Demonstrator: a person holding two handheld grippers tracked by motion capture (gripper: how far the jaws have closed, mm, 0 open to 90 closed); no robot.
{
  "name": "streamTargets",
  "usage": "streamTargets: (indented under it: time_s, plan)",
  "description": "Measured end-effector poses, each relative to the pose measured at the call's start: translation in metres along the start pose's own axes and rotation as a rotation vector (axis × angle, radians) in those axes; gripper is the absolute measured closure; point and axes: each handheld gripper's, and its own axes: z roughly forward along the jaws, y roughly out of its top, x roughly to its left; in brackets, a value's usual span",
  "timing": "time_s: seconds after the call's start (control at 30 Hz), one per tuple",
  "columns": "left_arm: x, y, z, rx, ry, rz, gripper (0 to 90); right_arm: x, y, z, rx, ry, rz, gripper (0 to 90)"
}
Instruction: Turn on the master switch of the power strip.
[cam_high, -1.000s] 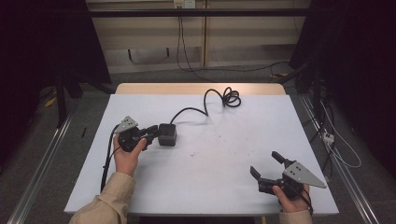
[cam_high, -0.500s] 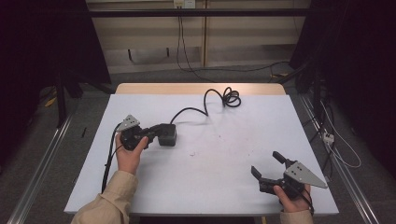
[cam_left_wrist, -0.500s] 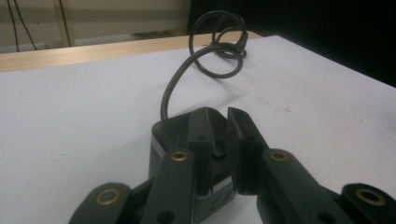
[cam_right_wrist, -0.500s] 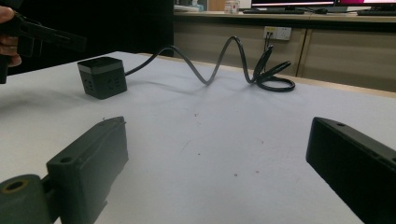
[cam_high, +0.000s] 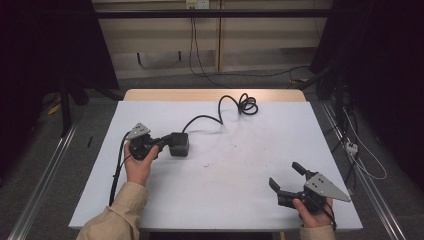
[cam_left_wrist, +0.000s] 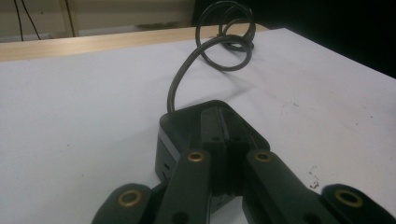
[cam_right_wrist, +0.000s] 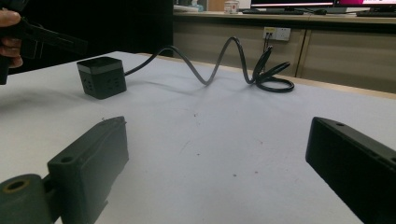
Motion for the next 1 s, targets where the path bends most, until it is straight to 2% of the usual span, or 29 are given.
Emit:
streamTargets:
  time_s: [0.17,0.23,0.4,0.53,0.6,0.77,0.83,0.87,1.0]
  plan:
    - [-0.0007,-0.0002,0.0014,0.006,-0.003,-0.004,90.0,-0.0003,-0.0002,-0.0003,0.001,0.000,0.002,5.3]
    - [0.0000,0.0005,0.0007,-0.013,-0.008,-0.020,90.0,-0.0011,0.0004,-0.0008,-0.002,-0.002,0.001,5.3]
    - [0.0017,-0.0004,0.0014,0.009,0.014,-0.018,90.0,-0.0010,0.0001,-0.0011,-0.001,-0.002,0.004,5.3]
    - [0.0040,-0.0017,0.0016,0.006,0.017,-0.026,90.0,-0.0008,-0.0003,-0.0006,-0.002,-0.001,0.010,5.3]
    - [0.0026,-0.0006,0.0021,-0.001,0.013,-0.014,90.0,-0.0001,-0.0002,-0.0008,-0.003,-0.001,0.010,5.3]
    - [0.0014,-0.0011,0.0032,-0.005,0.012,-0.025,90.0,0.0007,0.0002,-0.0005,-0.004,0.004,0.003,5.3]
    - [0.0009,-0.0003,0.0029,-0.006,0.009,-0.017,90.0,0.0008,0.0002,-0.0003,-0.002,0.002,0.001,5.3]
    - [0.0008,-0.0001,0.0029,-0.012,0.007,-0.027,90.0,0.0008,0.0001,-0.0003,-0.001,0.003,0.001,5.3]
    - [-0.0009,-0.0009,0.0045,0.008,0.015,-0.005,90.0,0.0007,0.0006,-0.0004,-0.003,0.000,-0.001,5.3]
